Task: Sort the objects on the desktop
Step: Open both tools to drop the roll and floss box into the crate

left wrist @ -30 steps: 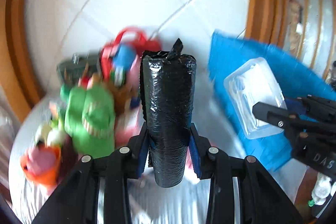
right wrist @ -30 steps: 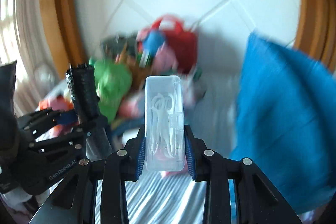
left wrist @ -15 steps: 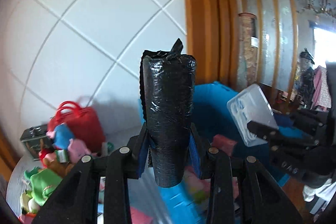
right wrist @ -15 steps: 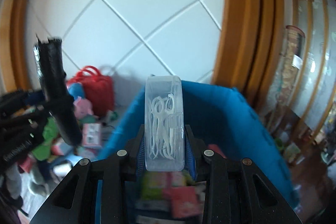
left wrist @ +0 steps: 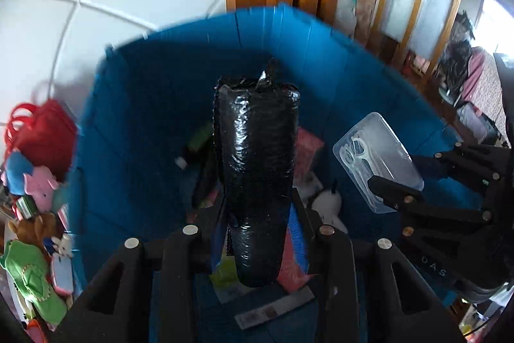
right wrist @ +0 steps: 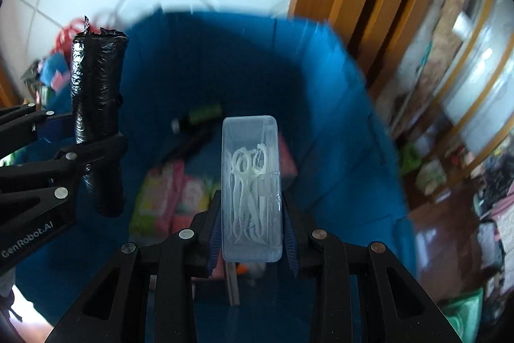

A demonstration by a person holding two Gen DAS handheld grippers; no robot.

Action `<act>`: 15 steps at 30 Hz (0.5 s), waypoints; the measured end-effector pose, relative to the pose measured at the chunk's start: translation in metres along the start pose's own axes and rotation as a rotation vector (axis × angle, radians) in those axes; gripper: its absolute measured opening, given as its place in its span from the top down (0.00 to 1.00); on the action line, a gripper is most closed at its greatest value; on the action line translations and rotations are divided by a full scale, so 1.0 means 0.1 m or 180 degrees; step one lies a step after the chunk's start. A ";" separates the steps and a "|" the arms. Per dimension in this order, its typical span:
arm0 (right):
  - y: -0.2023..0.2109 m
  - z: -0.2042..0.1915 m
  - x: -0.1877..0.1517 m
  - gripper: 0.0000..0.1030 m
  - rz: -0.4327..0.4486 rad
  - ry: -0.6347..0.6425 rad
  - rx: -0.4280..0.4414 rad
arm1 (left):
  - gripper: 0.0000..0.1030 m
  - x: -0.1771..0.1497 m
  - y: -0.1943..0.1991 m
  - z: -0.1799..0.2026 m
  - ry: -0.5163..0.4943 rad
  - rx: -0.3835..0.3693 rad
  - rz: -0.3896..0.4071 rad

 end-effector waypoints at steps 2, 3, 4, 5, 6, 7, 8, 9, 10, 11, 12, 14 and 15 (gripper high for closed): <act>-0.21 0.06 -0.01 0.69 -0.0262 0.0012 0.0093 | 0.67 -0.01 -0.21 0.03 0.0027 -0.0003 -0.0256; -0.28 0.06 -0.02 0.69 -0.0367 0.0009 0.0139 | 0.67 0.00 -0.28 0.02 0.0064 -0.0095 -0.0357; -0.36 0.06 -0.03 0.69 -0.0518 -0.0011 0.0217 | 0.67 -0.01 -0.35 0.01 0.0083 -0.0113 -0.0421; -0.41 0.07 -0.04 0.69 -0.0629 -0.0035 0.0297 | 0.67 -0.03 -0.42 0.00 0.0082 -0.0067 -0.0485; -0.44 0.07 -0.04 0.68 -0.0686 -0.0025 0.0327 | 0.67 -0.05 -0.49 -0.01 0.0081 -0.0028 -0.0579; -0.45 0.06 -0.04 0.69 -0.0728 -0.0010 0.0272 | 0.67 -0.06 -0.53 -0.02 0.0115 -0.0044 -0.0647; -0.47 0.06 -0.05 0.68 -0.0753 0.0017 0.0204 | 0.67 -0.07 -0.56 -0.04 0.0156 -0.0066 -0.0685; -0.48 0.06 -0.04 0.68 -0.0775 0.0052 0.0178 | 0.67 -0.08 -0.58 -0.05 0.0189 -0.0079 -0.0713; -0.49 0.06 -0.04 0.68 -0.0791 0.0079 0.0170 | 0.67 -0.09 -0.59 -0.05 0.0209 -0.0061 -0.0734; -0.49 0.04 -0.05 0.68 -0.0796 0.0104 0.0144 | 0.67 -0.10 -0.61 -0.07 0.0213 -0.0032 -0.0753; -0.48 0.03 -0.04 0.68 -0.0796 0.0129 0.0123 | 0.67 -0.11 -0.62 -0.07 0.0208 0.0008 -0.0778; -0.47 0.03 -0.04 0.68 -0.0779 0.0163 0.0105 | 0.67 -0.12 -0.63 -0.04 0.0202 0.0031 -0.0800; -0.46 0.02 -0.04 0.68 -0.0766 0.0181 0.0088 | 0.67 -0.13 -0.63 -0.02 0.0207 0.0025 -0.0797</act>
Point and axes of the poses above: each gripper's, at about its wrist camera, not at the fingertips, and y roughly against the way its jaws point, z to its right, x to its top, the point moved 4 cm from there along -y, roughly the way its jaws point, and after that the axes turned 5 degrees about -z, right-handed, at the moved point
